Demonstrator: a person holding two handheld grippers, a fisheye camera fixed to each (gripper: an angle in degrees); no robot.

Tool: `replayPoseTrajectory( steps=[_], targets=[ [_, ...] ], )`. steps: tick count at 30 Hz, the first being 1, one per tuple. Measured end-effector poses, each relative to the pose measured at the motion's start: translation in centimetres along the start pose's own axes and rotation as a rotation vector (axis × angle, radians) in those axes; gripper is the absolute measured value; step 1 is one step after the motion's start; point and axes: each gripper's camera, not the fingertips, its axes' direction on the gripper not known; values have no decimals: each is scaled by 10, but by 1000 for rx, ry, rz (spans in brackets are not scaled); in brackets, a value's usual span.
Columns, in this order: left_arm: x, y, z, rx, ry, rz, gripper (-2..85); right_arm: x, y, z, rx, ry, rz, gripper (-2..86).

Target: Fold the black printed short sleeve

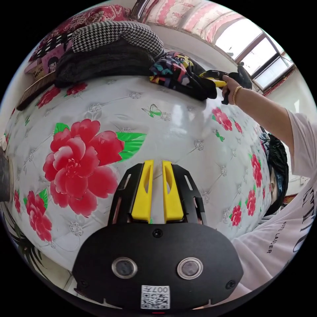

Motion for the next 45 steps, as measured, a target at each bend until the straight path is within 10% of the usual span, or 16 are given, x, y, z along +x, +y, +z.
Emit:
replayPoseTrajectory(
  steps=[8,27,34,45],
  targets=[
    [-3,-14,-2,34,34,0,32,-178,62,43,-60,314,-712,160],
    [18,-25,-11,46,-54,59,-4,-162,-200,154,-211,386,-496,149],
    [43,-20,-14,-17,-63,91,-3,-73,-42,72,-127,420,-598,108],
    [151,30,-52,-84,36,289,-2,204,256,-205,-186,203,13,89]
  ],
)
